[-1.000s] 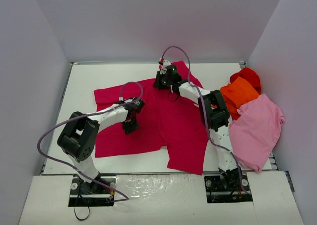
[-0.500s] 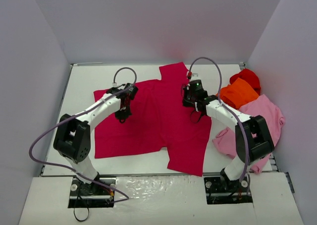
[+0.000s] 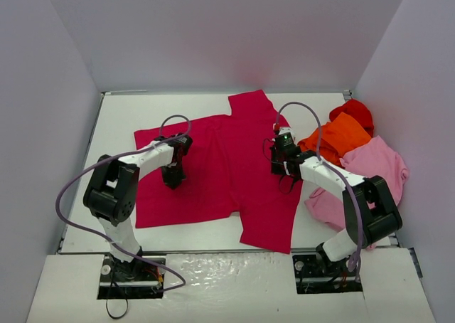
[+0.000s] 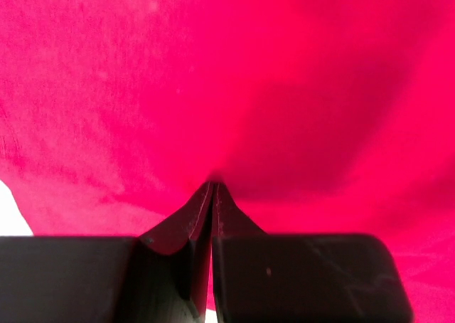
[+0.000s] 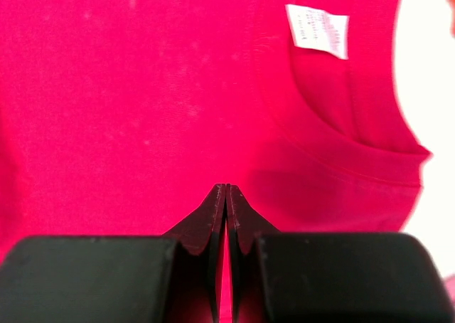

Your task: Fold and stack the t-shirts

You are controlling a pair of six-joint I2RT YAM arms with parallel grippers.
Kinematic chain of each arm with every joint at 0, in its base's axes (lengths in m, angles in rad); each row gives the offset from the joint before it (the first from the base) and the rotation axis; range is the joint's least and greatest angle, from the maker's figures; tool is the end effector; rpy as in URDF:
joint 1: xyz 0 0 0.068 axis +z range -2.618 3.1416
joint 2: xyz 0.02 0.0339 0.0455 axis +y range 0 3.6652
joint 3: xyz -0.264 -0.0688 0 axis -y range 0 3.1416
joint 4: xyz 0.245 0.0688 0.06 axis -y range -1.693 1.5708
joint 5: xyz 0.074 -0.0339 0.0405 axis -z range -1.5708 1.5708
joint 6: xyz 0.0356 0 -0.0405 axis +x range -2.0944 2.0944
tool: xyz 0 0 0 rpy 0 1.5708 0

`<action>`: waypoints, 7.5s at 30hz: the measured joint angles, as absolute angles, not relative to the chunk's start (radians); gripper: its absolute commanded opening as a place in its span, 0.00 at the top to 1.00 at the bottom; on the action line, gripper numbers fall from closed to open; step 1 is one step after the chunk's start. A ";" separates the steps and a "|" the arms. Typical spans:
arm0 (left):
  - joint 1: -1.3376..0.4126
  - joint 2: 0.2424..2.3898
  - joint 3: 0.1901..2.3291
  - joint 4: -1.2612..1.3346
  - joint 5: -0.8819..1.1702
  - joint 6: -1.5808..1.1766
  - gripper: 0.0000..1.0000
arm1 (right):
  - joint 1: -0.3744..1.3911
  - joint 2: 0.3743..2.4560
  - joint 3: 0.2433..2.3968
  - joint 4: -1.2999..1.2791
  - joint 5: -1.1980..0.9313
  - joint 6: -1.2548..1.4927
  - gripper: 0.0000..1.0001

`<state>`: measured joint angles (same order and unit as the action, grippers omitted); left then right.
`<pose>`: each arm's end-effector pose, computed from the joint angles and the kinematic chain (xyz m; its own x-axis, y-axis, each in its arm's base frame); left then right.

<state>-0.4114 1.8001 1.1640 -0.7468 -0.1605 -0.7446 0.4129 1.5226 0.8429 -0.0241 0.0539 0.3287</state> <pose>0.3076 -0.1280 0.1661 -0.9111 -0.3324 -0.2438 -0.3400 0.9403 -0.0111 0.2930 0.1263 0.1990 -0.6782 0.0548 -0.7328 -0.1523 0.9651 0.2131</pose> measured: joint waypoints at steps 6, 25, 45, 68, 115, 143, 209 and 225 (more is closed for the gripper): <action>-0.395 1.811 1.172 -0.756 -0.182 -0.748 1.00 | 0.413 1.508 0.843 -0.061 0.115 0.318 1.00; -0.148 1.830 1.194 -0.771 -0.177 -0.693 1.00 | 0.334 1.631 0.853 -0.093 0.109 0.333 1.00; -0.179 1.419 1.035 -0.643 -0.127 -0.651 0.03 | 0.555 1.067 0.801 -0.085 0.008 0.482 0.28; -0.273 1.328 0.970 -0.892 -0.184 -0.784 0.03 | 1.193 1.128 0.588 -0.332 0.033 0.880 0.35; -0.299 1.668 1.016 -1.019 -0.370 -0.876 0.07 | 1.298 1.405 0.645 -0.315 0.171 0.818 0.47; -0.355 1.750 0.971 -1.004 -0.380 -0.926 0.87 | 1.298 1.251 0.562 -0.352 0.148 0.938 0.49; -0.196 1.572 0.874 -0.829 0.047 -0.829 0.48 | 1.105 1.041 0.435 -0.315 -0.045 0.983 0.58; -0.284 1.632 0.912 -0.900 -0.094 -0.876 1.00 | 1.099 0.895 0.496 -0.464 0.007 0.997 0.58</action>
<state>-0.2844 1.6324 0.9124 -0.9000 -0.0944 -0.8758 1.0988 0.8955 0.4961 -0.4642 0.0074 0.9975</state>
